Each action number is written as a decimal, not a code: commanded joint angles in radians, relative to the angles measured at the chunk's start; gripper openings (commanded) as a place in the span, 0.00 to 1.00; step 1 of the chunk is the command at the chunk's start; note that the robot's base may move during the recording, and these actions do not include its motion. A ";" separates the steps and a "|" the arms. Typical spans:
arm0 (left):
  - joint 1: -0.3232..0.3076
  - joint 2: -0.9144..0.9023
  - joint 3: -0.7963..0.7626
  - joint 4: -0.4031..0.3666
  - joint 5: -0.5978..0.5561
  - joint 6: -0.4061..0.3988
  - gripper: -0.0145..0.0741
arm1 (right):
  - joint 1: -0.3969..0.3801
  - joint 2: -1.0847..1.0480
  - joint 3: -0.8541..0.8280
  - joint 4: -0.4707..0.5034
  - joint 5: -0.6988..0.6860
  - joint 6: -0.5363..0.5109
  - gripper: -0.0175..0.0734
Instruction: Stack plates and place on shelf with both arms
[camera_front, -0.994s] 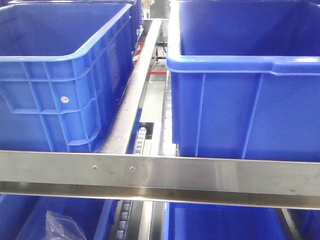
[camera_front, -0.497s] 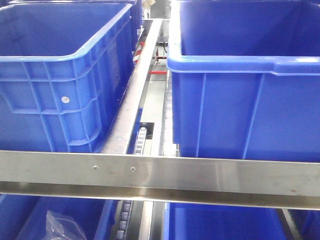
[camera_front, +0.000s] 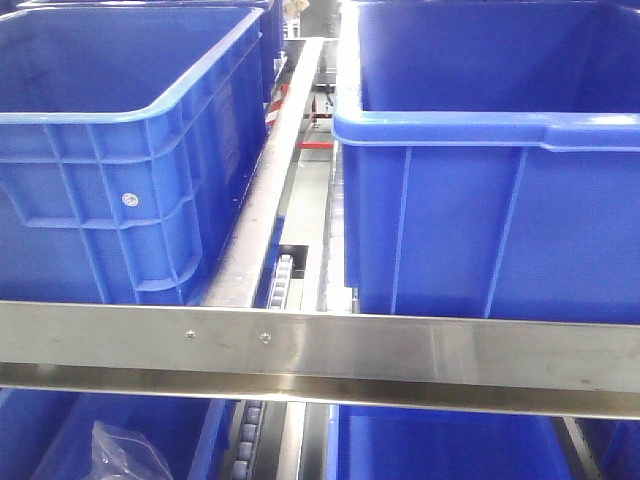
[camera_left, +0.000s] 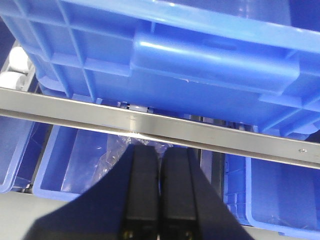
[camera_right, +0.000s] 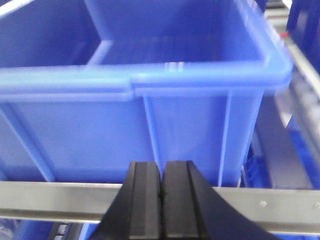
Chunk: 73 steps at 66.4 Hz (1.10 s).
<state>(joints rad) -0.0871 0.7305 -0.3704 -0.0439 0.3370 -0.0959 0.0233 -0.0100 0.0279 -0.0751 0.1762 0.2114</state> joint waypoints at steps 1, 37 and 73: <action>0.002 -0.001 -0.028 -0.001 -0.077 -0.009 0.26 | -0.005 -0.020 0.001 0.010 -0.115 -0.002 0.25; 0.002 -0.001 -0.028 -0.001 -0.077 -0.009 0.26 | -0.005 -0.020 0.001 0.057 -0.139 -0.038 0.25; 0.002 -0.001 -0.028 -0.001 -0.077 -0.009 0.26 | -0.005 -0.020 0.001 0.063 -0.136 -0.046 0.25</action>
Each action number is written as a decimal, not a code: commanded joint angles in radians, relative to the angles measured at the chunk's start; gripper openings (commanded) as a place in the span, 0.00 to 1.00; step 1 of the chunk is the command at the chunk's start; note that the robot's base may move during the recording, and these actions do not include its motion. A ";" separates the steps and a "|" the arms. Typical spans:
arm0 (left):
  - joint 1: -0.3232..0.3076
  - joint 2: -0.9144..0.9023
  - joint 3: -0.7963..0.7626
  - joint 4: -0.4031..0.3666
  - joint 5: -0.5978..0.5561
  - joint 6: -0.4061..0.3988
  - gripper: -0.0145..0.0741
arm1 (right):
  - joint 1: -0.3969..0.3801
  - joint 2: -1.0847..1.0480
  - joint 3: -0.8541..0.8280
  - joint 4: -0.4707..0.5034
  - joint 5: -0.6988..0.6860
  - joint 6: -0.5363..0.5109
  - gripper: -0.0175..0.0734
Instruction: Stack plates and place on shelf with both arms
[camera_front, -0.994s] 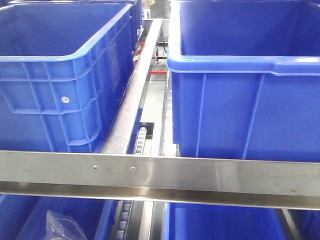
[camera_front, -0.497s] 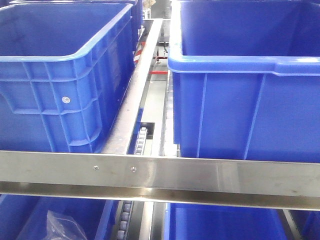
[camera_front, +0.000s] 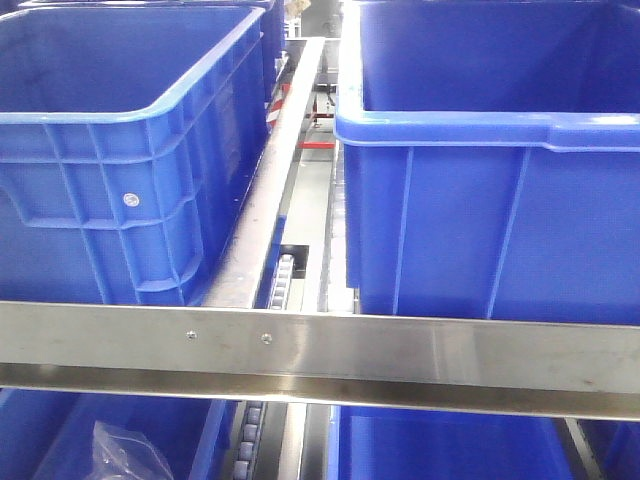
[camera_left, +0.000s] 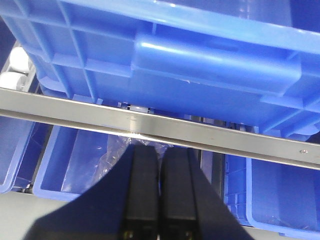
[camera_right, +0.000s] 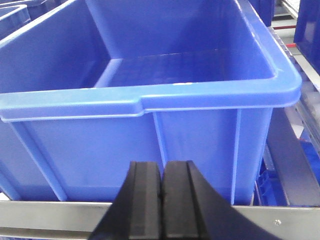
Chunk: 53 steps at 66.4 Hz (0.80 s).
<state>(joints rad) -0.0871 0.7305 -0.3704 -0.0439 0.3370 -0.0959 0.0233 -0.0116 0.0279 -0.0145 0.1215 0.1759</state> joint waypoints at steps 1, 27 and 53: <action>0.002 -0.001 -0.028 -0.001 -0.077 -0.009 0.26 | -0.005 -0.018 0.001 0.003 -0.082 -0.010 0.25; 0.002 -0.001 -0.028 -0.001 -0.077 -0.009 0.26 | -0.005 -0.018 0.001 0.003 -0.082 -0.010 0.25; 0.006 -0.416 0.097 0.071 -0.097 0.007 0.26 | -0.005 -0.018 0.001 0.003 -0.082 -0.010 0.25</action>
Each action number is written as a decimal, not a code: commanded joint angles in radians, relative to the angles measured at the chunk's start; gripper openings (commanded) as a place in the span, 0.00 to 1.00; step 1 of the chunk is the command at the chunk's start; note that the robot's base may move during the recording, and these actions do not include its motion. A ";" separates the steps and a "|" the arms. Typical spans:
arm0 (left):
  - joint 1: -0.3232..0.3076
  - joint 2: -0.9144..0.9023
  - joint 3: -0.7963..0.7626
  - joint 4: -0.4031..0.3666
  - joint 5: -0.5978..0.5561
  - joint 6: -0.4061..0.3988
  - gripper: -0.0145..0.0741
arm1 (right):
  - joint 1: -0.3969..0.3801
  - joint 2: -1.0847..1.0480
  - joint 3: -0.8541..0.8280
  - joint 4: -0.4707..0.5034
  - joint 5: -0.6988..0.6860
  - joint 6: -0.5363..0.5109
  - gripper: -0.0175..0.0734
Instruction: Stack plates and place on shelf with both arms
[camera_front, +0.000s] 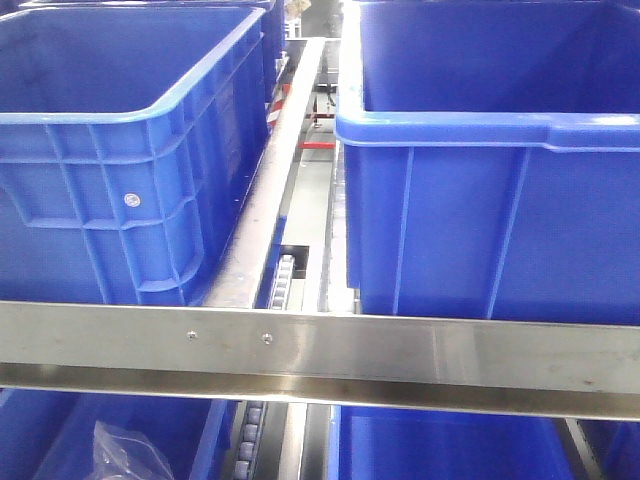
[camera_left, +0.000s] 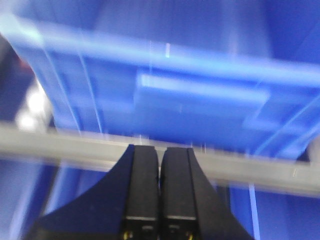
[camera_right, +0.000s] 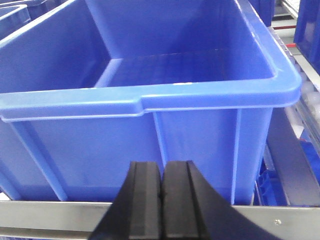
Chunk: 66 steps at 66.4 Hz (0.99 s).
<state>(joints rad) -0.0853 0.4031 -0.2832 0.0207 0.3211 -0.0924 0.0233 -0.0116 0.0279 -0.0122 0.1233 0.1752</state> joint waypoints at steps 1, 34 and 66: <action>0.004 -0.108 0.020 0.006 -0.083 0.003 0.26 | -0.005 -0.018 0.001 0.000 -0.083 -0.009 0.25; 0.004 -0.431 0.292 -0.029 -0.240 0.003 0.26 | -0.005 -0.018 0.001 0.000 -0.083 -0.009 0.25; 0.004 -0.431 0.292 -0.046 -0.240 0.003 0.26 | -0.005 -0.018 0.001 0.000 -0.083 -0.009 0.25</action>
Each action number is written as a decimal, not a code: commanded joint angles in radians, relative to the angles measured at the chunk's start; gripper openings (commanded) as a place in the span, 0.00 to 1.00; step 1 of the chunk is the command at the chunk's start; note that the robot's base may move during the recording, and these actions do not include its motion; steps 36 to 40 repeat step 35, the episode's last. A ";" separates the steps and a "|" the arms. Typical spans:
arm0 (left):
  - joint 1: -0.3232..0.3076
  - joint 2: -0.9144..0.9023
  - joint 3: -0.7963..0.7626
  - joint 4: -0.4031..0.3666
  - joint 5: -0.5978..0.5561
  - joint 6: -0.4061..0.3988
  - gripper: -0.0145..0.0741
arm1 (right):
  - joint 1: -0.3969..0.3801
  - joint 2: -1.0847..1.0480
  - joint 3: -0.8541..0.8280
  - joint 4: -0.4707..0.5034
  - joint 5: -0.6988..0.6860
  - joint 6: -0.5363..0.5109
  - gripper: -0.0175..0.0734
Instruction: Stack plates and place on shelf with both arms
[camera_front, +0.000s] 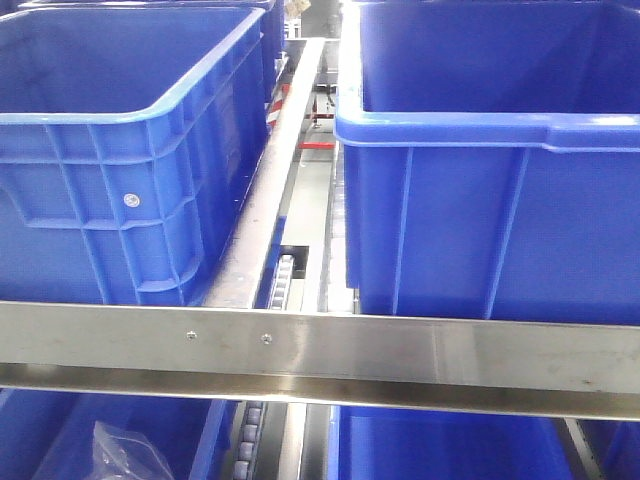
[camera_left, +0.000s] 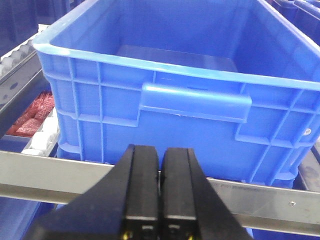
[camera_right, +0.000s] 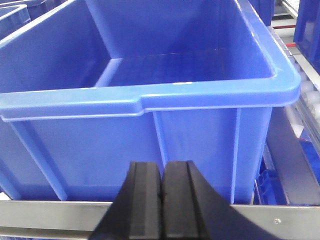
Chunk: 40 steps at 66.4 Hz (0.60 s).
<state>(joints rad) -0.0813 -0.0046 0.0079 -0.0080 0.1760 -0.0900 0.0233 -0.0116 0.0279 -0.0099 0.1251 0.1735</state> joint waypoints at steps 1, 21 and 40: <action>0.000 -0.023 0.001 -0.017 -0.095 0.001 0.26 | -0.005 -0.018 0.001 -0.002 -0.085 -0.008 0.25; 0.000 -0.023 0.001 -0.017 -0.095 0.001 0.26 | -0.005 -0.018 0.001 -0.002 -0.085 -0.008 0.25; 0.000 -0.023 0.001 -0.017 -0.095 0.001 0.26 | -0.005 -0.018 0.001 -0.002 -0.085 -0.008 0.25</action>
